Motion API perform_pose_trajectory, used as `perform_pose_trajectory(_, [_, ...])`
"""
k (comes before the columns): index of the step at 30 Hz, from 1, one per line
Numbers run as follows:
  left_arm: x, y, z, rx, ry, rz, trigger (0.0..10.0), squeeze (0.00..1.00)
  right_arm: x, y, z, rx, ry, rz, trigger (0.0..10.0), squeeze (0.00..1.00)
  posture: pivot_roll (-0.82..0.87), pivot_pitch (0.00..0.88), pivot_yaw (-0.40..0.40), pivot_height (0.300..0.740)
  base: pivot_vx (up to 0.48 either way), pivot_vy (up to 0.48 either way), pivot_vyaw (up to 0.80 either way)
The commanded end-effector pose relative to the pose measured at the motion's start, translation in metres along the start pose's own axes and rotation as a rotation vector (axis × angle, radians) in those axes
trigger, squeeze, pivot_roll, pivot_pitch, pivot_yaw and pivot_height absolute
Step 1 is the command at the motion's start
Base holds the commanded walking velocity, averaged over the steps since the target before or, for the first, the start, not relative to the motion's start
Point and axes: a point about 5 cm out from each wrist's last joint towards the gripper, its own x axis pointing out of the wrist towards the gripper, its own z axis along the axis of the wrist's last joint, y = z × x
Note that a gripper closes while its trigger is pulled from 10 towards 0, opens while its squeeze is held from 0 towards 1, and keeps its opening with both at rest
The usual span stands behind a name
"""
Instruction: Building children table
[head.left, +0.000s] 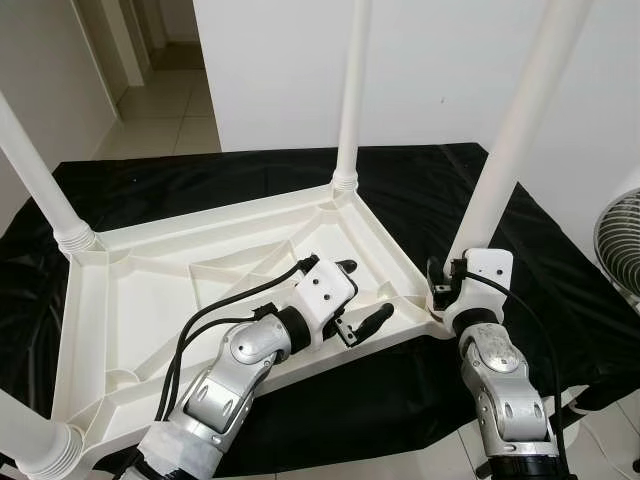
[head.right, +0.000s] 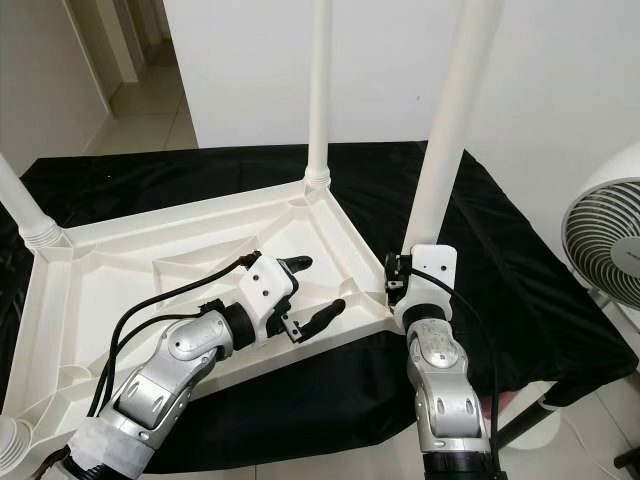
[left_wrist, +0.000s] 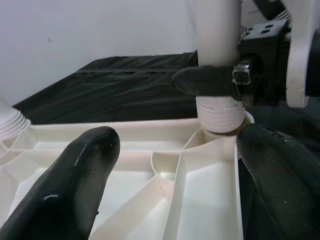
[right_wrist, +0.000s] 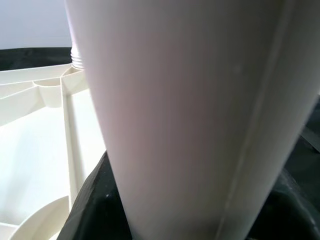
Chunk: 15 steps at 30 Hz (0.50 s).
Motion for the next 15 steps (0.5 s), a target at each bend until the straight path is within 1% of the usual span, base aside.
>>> perform_pose_trajectory(1, [-0.0021,-0.0014,-0.0014,-0.008,0.011,-0.005,10.0,0.0,-0.0021,-0.0018,-0.002,-0.009,0.014,-0.007,10.0,0.0,-0.04,0.036,0.019,0.74,0.0,0.0,0.0])
perform_pose_trajectory(7, [-0.0015,-0.0039,0.0,-0.014,0.01,-0.024,10.0,0.0,-0.0034,-0.0018,-0.0053,-0.019,0.035,0.004,10.0,0.0,-0.03,0.041,0.022,0.74,0.0,0.0,0.0])
perform_pose_trajectory(10, [-0.0022,-0.0064,0.0029,-0.032,0.004,-0.031,10.0,0.0,-0.0044,0.0034,-0.0071,-0.067,0.04,0.099,10.0,0.0,-0.02,0.05,0.028,0.74,0.0,0.0,0.0])
perform_pose_trajectory(15, [-0.0042,-0.0081,0.0041,-0.049,0.002,-0.029,10.0,0.0,-0.0056,0.005,-0.0073,-0.086,0.042,0.126,10.0,0.0,-0.02,0.054,0.028,0.74,0.0,0.0,0.0])
